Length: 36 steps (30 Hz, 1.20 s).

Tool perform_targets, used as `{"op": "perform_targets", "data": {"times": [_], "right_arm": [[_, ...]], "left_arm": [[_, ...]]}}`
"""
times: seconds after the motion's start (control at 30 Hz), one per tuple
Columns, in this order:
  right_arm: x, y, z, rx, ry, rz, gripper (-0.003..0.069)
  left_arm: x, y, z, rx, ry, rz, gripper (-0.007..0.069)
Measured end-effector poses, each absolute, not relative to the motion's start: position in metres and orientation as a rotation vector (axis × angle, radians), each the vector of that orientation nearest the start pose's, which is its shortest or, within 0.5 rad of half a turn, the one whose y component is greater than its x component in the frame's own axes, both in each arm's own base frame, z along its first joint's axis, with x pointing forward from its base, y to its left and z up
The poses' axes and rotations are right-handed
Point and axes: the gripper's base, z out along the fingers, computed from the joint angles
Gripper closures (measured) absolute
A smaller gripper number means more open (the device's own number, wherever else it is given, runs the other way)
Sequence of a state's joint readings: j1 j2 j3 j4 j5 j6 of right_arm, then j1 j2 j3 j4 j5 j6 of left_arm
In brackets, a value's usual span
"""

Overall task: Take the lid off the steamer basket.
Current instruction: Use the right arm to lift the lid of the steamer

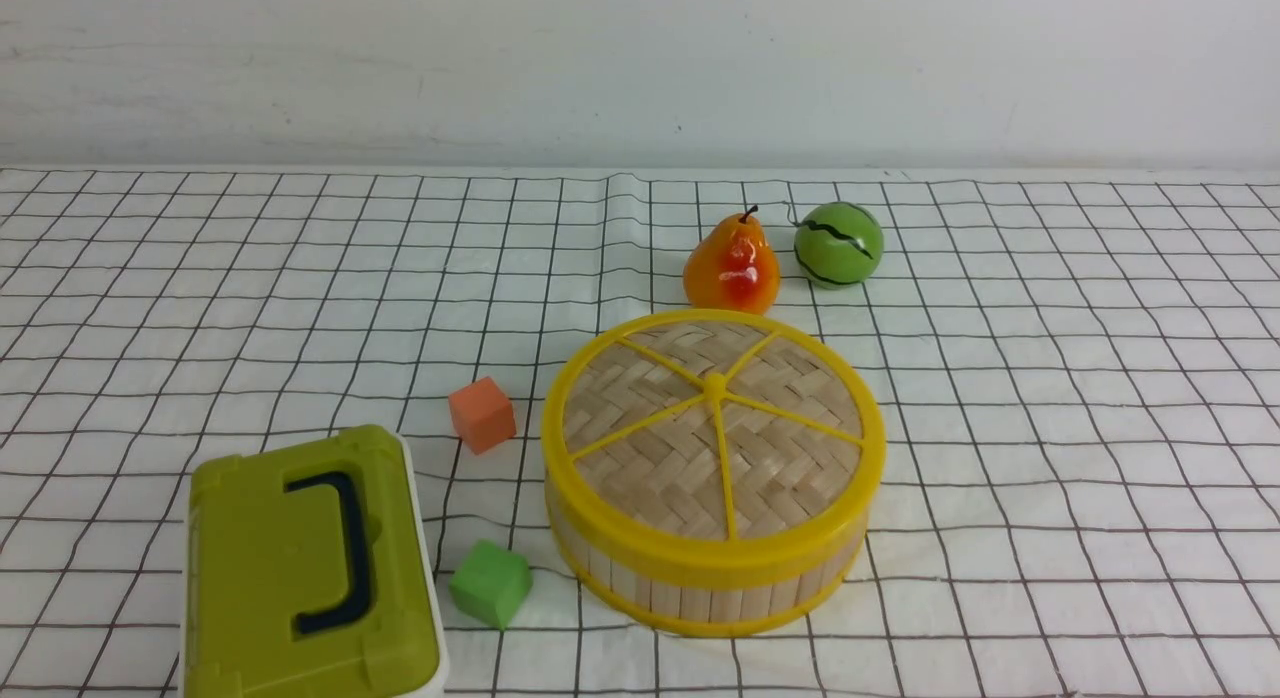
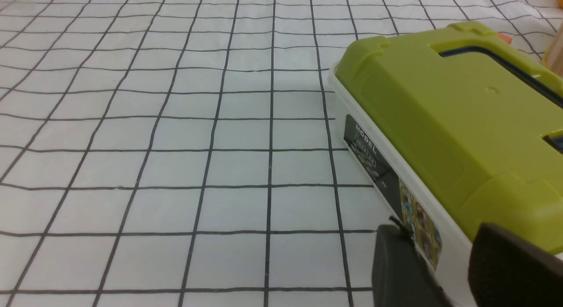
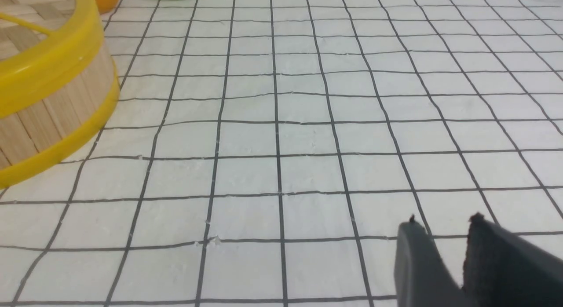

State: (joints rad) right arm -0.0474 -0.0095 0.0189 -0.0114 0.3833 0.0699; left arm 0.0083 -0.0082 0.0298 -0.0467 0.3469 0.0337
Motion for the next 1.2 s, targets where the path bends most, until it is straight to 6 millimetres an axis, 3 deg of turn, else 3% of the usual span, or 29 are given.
{"op": "perform_targets", "data": {"times": [0.5, 0.63, 0.7, 0.87, 1.0, 1.2], "right_arm": [[0.052, -0.002, 0.173, 0.116, 1.873, 0.024, 0.047], [0.052, 0.004, 0.173, 0.283, 1.855, 0.243, 0.0463], [0.052, 0.011, 0.174, 0.507, 1.821, 0.526, 0.046], [0.052, 0.023, 0.178, 0.869, 1.702, 0.994, 0.0454], [0.052, 0.024, 0.18, 0.896, 1.675, 1.05, 0.045], [0.053, 0.023, 0.181, 0.781, 1.695, 0.952, 0.0442]], "left_arm": [[0.053, -0.001, 0.172, -0.006, 1.852, -0.016, 0.0385], [0.053, -0.001, 0.172, -0.006, 1.852, -0.016, 0.0385], [0.053, -0.001, 0.172, -0.006, 1.852, -0.016, 0.0385], [0.053, -0.001, 0.172, -0.006, 1.852, -0.016, 0.0385], [0.053, -0.001, 0.172, -0.006, 1.852, -0.016, 0.0385], [0.053, -0.001, 0.172, -0.006, 1.852, -0.016, 0.0385]]}}
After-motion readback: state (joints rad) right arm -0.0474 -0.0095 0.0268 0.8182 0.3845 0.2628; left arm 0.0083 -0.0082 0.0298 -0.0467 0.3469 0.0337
